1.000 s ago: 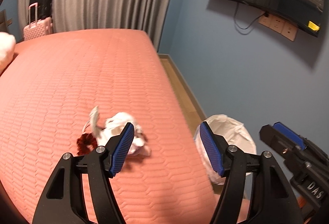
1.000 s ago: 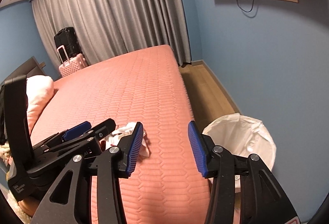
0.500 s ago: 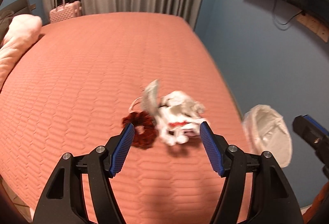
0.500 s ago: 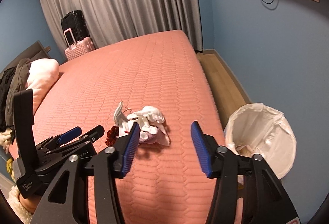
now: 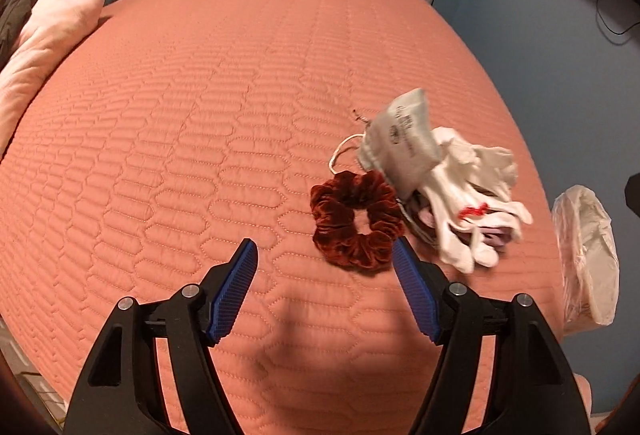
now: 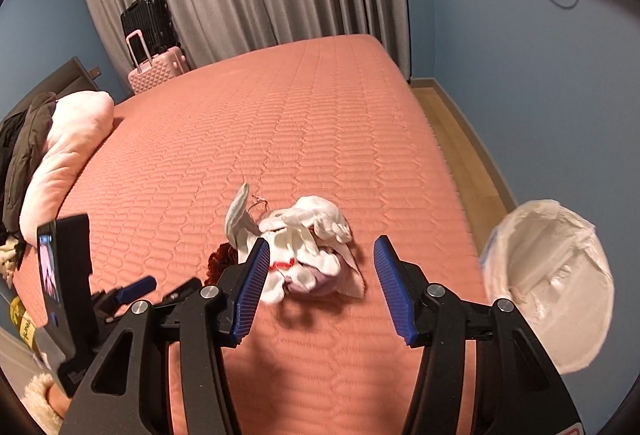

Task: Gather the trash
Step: 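Move both tools back over the remaining clutter on the bed, then grasp the red velvet scrunchie with the left tool while the right tool grasps white gloves, then carry the red scrunchie and white gloves over the wastebasket with both tools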

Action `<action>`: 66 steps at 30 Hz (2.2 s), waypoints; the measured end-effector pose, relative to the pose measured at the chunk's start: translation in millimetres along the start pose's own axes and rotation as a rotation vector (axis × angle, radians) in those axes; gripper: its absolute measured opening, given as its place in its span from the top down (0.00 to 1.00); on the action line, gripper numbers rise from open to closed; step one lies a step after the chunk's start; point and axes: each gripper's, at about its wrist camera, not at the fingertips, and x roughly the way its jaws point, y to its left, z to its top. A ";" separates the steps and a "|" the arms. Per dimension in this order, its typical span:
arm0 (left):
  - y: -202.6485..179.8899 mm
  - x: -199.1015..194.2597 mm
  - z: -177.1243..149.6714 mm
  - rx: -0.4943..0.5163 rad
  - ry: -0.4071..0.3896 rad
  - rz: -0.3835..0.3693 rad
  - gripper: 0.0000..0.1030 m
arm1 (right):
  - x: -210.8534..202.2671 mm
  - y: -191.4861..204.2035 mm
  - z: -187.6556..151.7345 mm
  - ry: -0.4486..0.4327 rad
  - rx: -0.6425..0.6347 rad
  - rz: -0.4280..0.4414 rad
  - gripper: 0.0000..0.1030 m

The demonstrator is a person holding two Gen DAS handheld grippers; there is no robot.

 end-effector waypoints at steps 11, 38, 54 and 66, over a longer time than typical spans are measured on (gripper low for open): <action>11.9 41.2 10.9 -0.027 0.058 -0.056 0.35 | 94.6 18.0 20.7 0.107 0.058 0.039 0.48; 7.6 -21.0 0.8 -0.012 -0.023 -0.213 0.86 | 31.9 18.9 32.5 0.025 -0.016 0.092 0.93; -46.9 -122.9 24.4 0.092 -0.229 -0.316 0.86 | -90.7 -20.1 47.9 -0.121 -0.022 0.079 0.93; -58.9 -94.2 -23.9 0.147 -0.094 -0.315 0.86 | -53.3 -58.0 -62.0 0.110 0.073 0.076 0.87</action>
